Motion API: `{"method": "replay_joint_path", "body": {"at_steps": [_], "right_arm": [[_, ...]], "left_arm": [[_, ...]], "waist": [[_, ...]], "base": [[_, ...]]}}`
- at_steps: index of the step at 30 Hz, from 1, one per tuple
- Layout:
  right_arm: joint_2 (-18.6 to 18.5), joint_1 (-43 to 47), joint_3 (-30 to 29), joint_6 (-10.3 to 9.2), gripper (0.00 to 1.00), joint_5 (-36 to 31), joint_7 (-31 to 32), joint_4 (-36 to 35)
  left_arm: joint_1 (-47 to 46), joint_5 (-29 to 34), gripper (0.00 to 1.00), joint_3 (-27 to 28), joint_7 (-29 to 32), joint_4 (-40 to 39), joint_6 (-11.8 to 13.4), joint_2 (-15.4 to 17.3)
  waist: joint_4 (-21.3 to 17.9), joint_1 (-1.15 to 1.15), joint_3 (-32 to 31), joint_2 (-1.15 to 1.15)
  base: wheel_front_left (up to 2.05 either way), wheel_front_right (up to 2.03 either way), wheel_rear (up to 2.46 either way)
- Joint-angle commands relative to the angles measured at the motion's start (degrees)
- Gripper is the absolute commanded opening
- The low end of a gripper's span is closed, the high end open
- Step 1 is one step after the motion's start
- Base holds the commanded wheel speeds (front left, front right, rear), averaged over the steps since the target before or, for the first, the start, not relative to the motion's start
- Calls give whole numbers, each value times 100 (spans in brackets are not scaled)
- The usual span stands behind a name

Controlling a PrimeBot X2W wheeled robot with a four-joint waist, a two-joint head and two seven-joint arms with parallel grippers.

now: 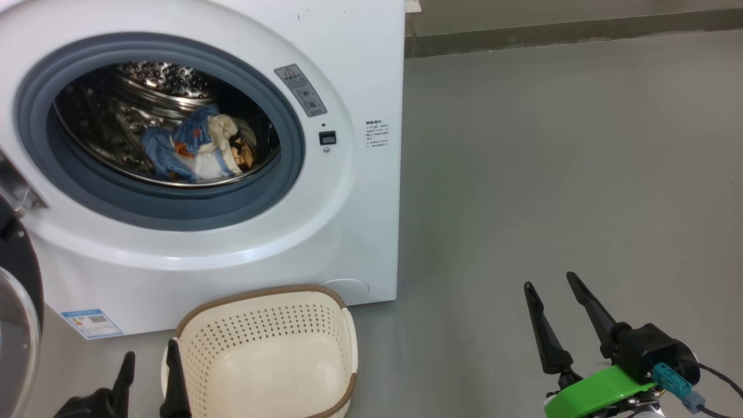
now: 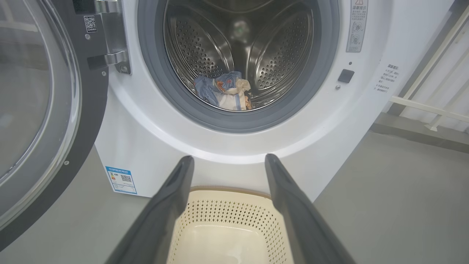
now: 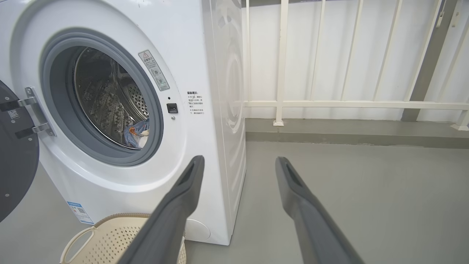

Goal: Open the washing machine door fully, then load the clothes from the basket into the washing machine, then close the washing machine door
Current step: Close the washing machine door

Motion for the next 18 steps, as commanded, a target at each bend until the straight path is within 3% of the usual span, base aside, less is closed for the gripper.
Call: {"method": "replay_joint_path", "body": {"at_steps": [1, 10, 18], "right_arm": [[-1, -59, 164, 16, 100, -7, -27, -129], [-1, -68, 195, 16, 100, 0, -27, -103], [-1, -72, 225, 16, 100, -6, -27, -71]], "left_arm": [[-251, -29, 100, 152, -37, -85, 4, 56], [-262, -61, 100, 113, -37, -16, -11, 56], [-256, -45, 100, 82, -37, 20, -14, 56]], "waist": [[-1, 0, -6, 0], [-3, 0, -25, 0], [-4, 0, -44, 0]], "base": [[0, 0, 0], [-31, 31, 0], [-142, 142, 0]]}}
